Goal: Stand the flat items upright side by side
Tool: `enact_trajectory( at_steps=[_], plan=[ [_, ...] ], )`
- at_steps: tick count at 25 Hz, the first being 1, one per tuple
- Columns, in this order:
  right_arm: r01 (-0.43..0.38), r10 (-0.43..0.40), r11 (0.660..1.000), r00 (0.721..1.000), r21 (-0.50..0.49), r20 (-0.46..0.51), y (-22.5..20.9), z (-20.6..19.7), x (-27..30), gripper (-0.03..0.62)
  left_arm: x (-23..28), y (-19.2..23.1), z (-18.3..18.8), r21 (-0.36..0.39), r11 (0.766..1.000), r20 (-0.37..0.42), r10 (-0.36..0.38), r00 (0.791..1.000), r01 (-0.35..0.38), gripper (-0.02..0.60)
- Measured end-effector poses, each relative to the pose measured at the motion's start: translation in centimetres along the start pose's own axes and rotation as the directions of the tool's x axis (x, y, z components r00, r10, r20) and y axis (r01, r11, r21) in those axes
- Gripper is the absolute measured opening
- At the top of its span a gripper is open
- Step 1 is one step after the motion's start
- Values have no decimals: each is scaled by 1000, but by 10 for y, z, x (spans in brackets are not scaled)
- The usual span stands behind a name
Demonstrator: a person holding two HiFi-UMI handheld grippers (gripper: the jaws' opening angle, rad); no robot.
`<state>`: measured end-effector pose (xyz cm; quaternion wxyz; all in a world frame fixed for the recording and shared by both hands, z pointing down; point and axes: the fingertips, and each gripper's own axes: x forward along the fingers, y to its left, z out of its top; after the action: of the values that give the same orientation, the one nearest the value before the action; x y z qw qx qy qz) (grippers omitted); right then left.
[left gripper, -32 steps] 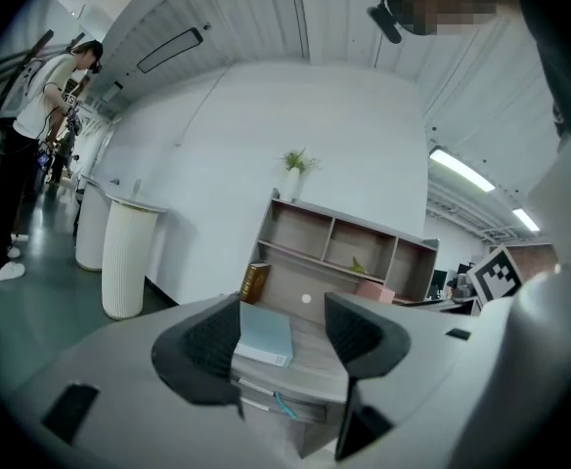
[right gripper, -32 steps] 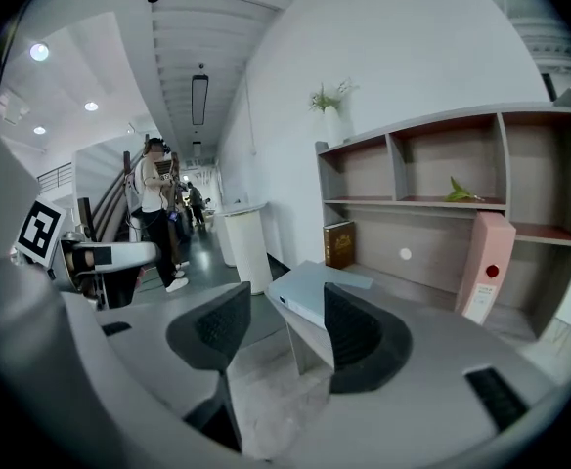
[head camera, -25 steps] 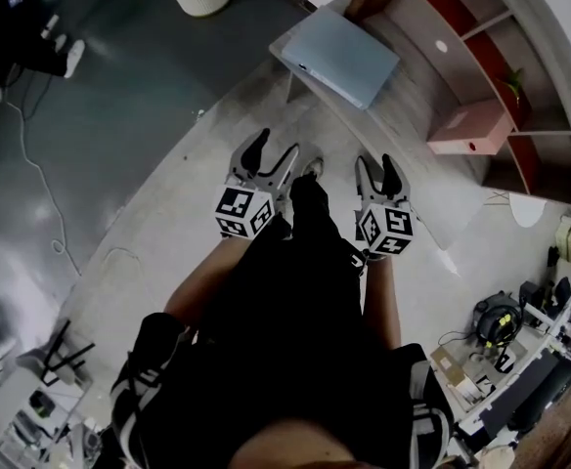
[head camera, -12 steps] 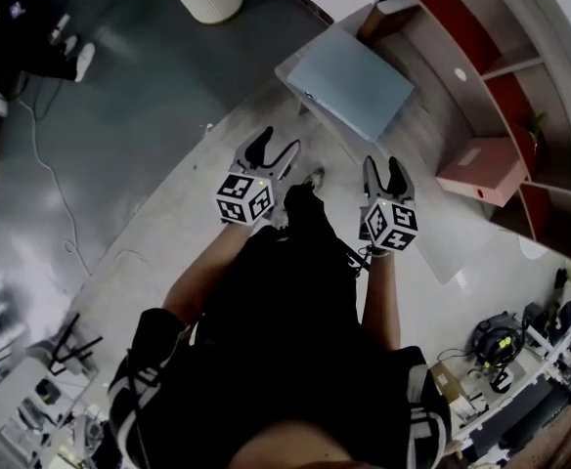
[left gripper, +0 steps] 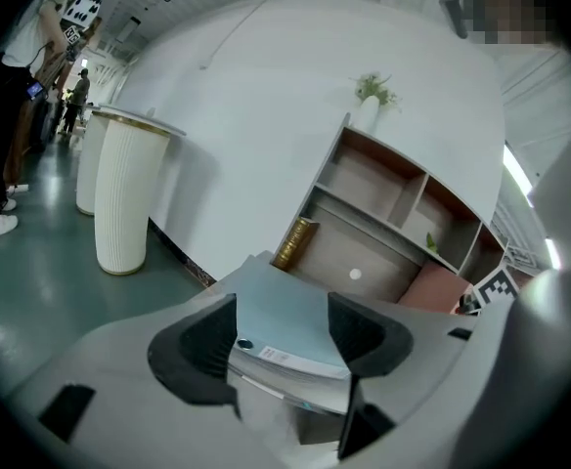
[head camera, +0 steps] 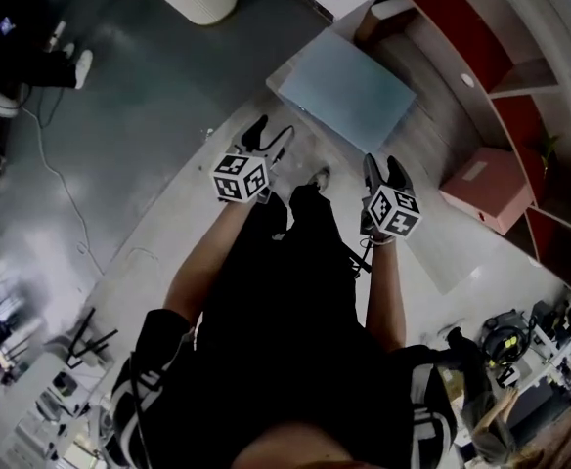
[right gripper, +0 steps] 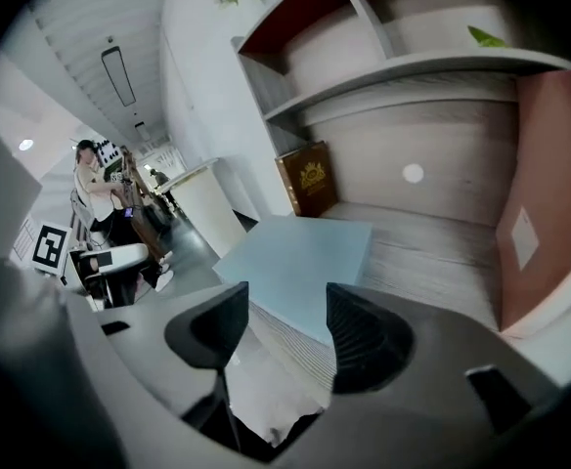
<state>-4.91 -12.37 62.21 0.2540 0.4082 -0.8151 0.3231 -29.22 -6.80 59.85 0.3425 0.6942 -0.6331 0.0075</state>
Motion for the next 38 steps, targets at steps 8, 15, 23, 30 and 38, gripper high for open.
enact_trajectory(
  at_steps=[8, 15, 23, 30, 38],
  plan=[
    [58, -45, 992, 993, 115, -108, -23, -38, 42, 265, 52, 39, -13, -25, 998, -63, -54, 997, 53, 285],
    [133, -111, 972, 986, 193, -124, -37, -48, 71, 265, 106, 87, -25, -36, 998, -131, -49, 990, 44, 296],
    [180, -143, 936, 980, 302, -140, -40, -66, 92, 265, 140, 98, -30, -57, 991, -181, -129, 975, 121, 296],
    [239, -209, 910, 970, 339, -122, -39, -67, 95, 262, 147, 91, -40, -69, 974, -243, -225, 944, 214, 296],
    [296, -261, 880, 955, 371, -144, -25, -89, 84, 258, 124, 95, -49, -103, 964, -277, -263, 924, 244, 296]
  ],
)
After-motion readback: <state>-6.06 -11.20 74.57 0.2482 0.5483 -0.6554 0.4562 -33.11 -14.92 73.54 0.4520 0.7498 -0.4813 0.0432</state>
